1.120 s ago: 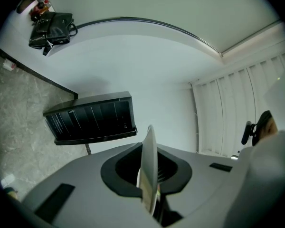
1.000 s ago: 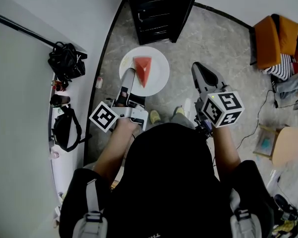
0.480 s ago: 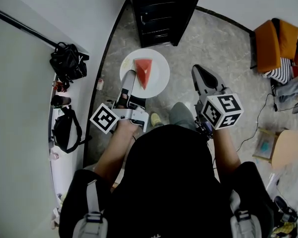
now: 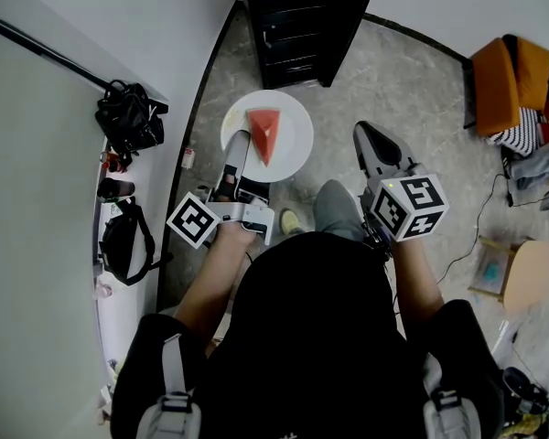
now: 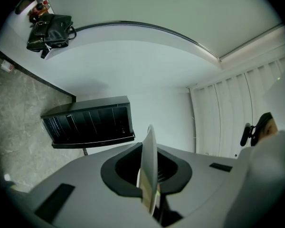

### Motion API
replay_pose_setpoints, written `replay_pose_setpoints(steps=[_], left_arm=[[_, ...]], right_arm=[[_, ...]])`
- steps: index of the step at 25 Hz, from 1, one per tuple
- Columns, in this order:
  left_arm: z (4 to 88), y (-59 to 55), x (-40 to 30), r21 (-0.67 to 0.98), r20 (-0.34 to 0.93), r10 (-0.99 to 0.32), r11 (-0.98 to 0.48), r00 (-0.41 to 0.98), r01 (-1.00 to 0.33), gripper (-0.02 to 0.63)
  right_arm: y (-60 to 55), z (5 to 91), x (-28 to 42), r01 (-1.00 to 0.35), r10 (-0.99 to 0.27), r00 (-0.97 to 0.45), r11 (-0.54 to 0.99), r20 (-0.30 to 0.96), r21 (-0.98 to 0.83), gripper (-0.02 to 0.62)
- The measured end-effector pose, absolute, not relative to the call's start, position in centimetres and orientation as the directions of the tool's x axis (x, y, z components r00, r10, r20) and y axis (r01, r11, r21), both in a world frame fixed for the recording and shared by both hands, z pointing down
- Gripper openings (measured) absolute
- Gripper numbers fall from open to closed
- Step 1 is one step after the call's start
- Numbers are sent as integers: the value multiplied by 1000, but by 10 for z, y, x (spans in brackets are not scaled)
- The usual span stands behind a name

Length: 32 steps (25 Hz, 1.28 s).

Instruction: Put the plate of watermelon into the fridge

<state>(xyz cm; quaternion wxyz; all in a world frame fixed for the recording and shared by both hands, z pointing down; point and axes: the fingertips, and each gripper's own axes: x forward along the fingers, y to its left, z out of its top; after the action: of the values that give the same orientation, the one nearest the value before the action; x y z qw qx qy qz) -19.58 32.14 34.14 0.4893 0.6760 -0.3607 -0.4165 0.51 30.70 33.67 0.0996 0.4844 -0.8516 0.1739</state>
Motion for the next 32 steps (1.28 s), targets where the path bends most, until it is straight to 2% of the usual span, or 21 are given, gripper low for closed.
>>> replay_pose_setpoints(steps=[15, 22, 32], left_arm=[[350, 314, -212, 962, -192, -907, -249, 374, -109, 32], [349, 253, -178, 970, -163, -916, -216, 366, -108, 32], [357, 252, -177, 967, -173, -902, -231, 395, -104, 32]], right_arm=[[289, 340, -4, -850, -782, -527, 488, 334, -198, 20], [222, 342, 29, -839, -767, -543, 498, 341, -218, 20], [226, 343, 30, -849, -779, -528, 493, 339, -192, 20]])
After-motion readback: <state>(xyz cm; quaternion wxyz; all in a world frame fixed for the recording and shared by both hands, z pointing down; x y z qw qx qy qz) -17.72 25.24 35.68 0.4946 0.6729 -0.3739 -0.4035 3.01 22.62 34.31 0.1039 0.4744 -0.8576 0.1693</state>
